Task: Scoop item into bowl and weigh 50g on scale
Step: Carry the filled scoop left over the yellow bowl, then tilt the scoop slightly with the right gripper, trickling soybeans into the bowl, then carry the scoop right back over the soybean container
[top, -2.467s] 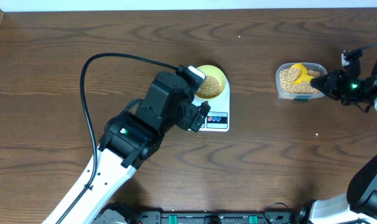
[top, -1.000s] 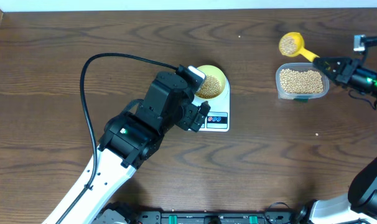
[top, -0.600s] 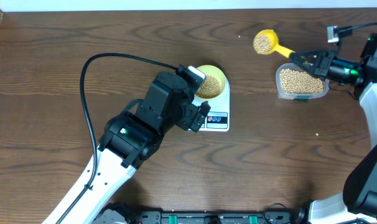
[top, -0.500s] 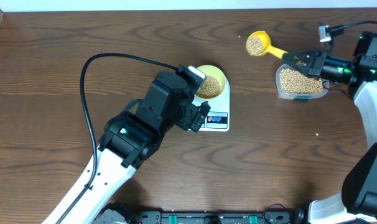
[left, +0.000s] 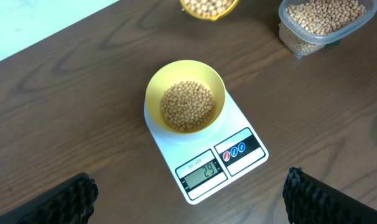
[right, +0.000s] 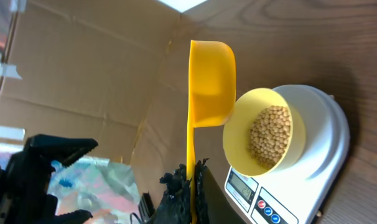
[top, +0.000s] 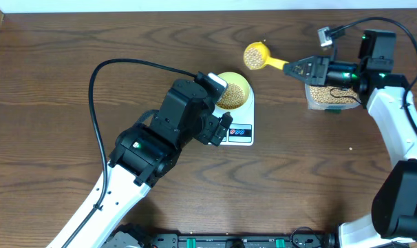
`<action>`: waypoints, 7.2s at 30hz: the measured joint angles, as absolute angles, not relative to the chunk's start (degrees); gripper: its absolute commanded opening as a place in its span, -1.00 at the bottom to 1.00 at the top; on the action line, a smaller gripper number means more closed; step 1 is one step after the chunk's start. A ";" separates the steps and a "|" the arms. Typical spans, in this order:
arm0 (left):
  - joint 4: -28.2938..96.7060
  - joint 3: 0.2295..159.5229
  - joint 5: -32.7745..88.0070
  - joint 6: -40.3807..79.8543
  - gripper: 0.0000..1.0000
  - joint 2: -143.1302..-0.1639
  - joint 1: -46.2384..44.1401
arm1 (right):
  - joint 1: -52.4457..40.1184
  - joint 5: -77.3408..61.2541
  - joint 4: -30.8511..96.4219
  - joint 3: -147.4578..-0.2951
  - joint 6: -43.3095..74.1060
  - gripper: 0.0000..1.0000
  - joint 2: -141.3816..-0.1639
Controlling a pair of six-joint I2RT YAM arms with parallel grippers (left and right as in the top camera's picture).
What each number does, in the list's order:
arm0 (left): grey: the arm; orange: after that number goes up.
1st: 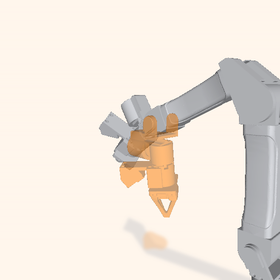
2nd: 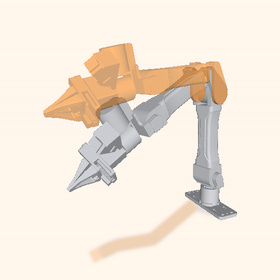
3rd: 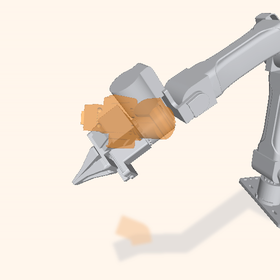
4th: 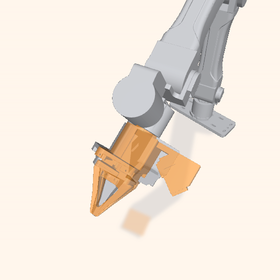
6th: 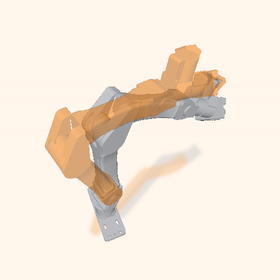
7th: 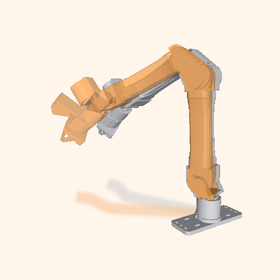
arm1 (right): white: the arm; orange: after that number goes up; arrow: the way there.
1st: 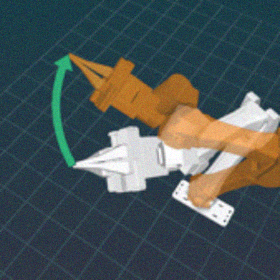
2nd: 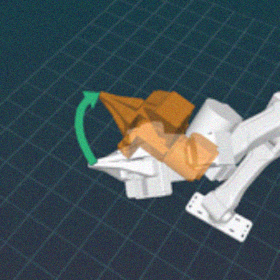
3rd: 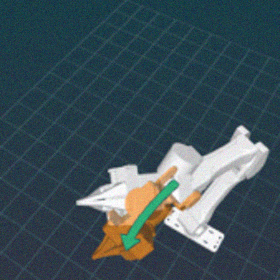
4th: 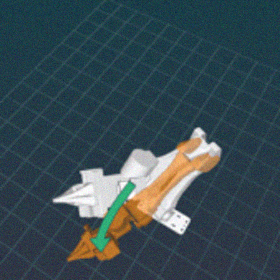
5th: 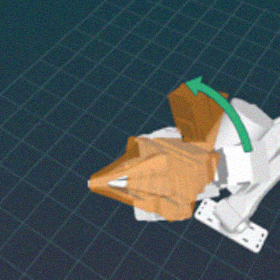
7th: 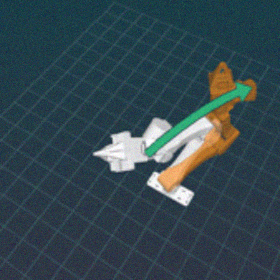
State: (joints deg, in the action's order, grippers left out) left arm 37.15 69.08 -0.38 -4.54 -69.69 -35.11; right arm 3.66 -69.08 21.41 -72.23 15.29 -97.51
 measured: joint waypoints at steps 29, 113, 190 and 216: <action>37.15 69.08 -0.38 -4.54 0.95 -69.69 -35.11 | -5.23 -56.71 21.37 -72.23 -4.27 -0.98 -97.51; 37.17 69.08 -0.38 -4.54 0.95 -69.69 -35.11 | -6.13 -56.51 21.56 -72.25 -33.26 -0.98 -97.51; 37.15 69.08 -0.38 -4.54 0.94 -69.69 -35.11 | -6.13 -53.95 21.54 -72.25 -41.69 -0.98 -97.51; 37.12 69.08 -0.38 -4.54 0.95 -69.69 -35.11 | -6.09 -53.15 14.22 -72.20 -33.65 -0.98 -97.51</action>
